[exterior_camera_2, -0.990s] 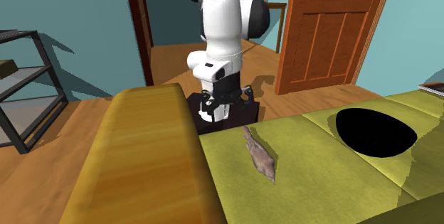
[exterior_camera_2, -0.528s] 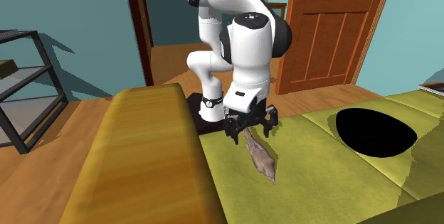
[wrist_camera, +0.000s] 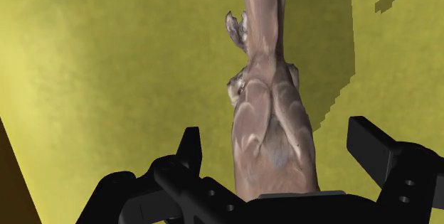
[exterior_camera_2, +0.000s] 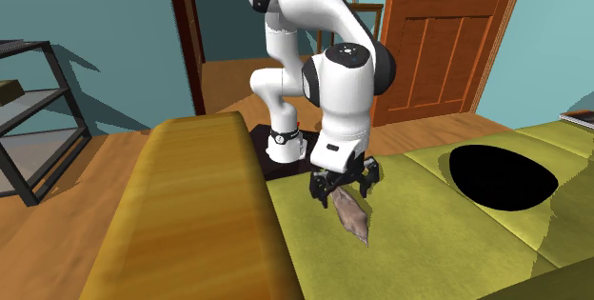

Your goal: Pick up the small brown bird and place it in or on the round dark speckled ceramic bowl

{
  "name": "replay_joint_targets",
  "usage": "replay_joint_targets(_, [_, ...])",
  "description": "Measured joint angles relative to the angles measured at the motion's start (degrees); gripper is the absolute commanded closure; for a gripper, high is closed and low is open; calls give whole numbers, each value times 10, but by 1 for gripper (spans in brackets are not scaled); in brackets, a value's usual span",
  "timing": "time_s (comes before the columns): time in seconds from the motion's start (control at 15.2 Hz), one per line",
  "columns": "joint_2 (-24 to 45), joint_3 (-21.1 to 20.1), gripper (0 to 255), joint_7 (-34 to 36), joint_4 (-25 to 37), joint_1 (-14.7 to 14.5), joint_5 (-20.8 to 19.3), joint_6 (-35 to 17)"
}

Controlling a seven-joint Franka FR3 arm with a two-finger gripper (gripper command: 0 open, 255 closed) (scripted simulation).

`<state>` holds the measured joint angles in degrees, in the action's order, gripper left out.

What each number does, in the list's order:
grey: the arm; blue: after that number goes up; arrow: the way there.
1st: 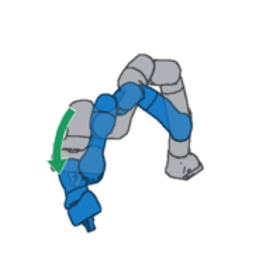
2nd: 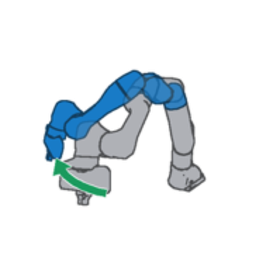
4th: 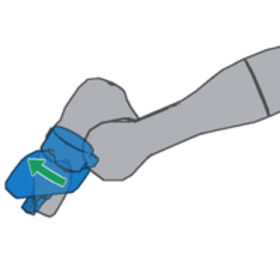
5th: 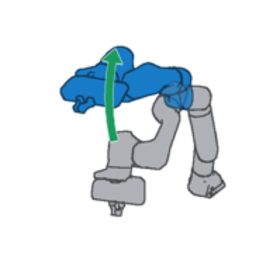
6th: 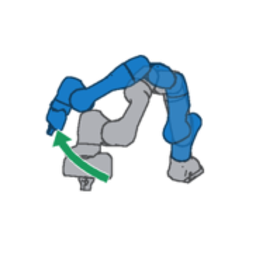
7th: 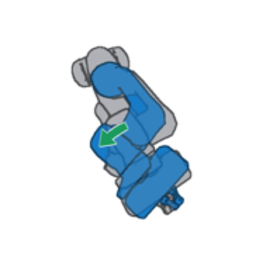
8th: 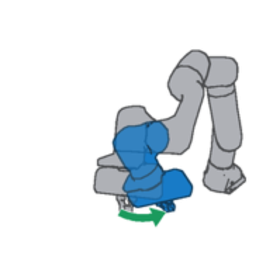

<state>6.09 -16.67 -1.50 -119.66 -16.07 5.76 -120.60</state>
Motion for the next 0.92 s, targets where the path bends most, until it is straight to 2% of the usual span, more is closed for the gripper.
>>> replay_joint_targets(0.46, [3,-1,0,0,-10,-1,0,-13])
replay_joint_targets(0.53, [3,-1,255,0,-10,-1,0,-13])
replay_joint_targets(0.92, [3,-1,255,0,-10,-1,0,-13])
